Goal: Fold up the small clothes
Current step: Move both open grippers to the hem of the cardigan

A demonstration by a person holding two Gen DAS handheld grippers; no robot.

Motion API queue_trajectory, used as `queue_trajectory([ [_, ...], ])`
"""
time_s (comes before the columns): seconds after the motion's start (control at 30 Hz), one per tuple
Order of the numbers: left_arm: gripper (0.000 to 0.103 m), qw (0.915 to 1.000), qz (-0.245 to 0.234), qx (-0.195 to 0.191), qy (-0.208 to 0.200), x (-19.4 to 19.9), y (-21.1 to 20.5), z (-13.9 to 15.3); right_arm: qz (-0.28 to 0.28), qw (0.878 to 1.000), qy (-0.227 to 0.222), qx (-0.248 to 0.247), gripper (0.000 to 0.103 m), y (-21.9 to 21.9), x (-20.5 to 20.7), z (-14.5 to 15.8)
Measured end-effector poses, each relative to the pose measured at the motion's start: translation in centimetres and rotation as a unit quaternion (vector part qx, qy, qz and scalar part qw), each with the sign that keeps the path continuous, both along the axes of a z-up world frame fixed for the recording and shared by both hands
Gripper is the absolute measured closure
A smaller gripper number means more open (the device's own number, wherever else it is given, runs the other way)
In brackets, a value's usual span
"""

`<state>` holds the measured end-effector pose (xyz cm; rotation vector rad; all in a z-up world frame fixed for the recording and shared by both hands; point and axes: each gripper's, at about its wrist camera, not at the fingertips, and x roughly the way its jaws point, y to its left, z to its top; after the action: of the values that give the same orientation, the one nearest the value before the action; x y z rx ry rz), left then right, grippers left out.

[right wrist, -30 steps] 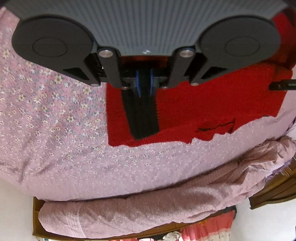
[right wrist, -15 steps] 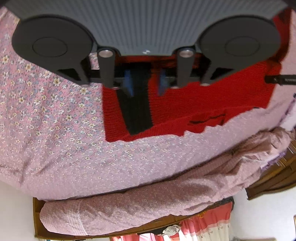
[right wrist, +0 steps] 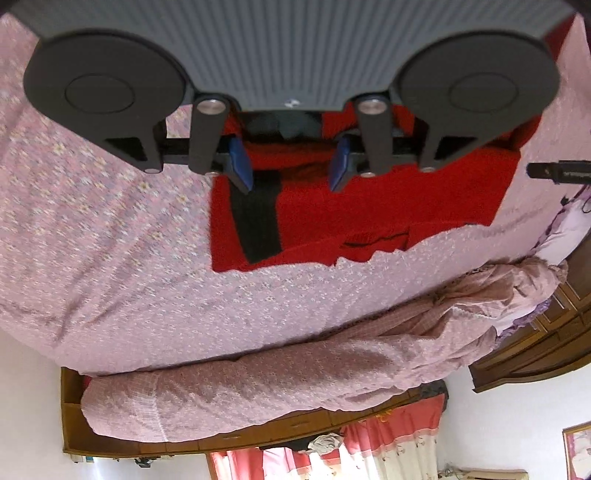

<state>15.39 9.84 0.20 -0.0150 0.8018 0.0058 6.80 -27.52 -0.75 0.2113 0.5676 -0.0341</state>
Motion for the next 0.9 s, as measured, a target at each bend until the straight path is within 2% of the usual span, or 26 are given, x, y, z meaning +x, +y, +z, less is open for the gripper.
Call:
queue_trajectory([
  [0.27, 0.014, 1.0000, 0.002, -0.005, -0.006, -4.4, 1.4, 0.9, -0.008, 1.000, 0.016, -0.003, 0.055, -0.1, -3.9, -0.2],
  [0.6, 0.014, 0.9999, 0.009, -0.010, 0.003, -9.3, 2.8, 0.1, -0.010, 0.999, 0.032, -0.001, 0.054, 0.0, -8.2, -0.9],
  [0.73, 0.014, 0.9999, 0.004, -0.003, 0.011, -10.7, 2.8, -0.6, -0.011, 0.999, 0.040, 0.003, 0.046, -0.2, -9.9, -1.2],
  [0.9, 0.014, 0.9997, -0.008, 0.002, 0.024, -12.4, 2.8, -1.8, -0.007, 0.999, 0.052, -0.001, 0.045, -0.1, -11.5, -1.7],
])
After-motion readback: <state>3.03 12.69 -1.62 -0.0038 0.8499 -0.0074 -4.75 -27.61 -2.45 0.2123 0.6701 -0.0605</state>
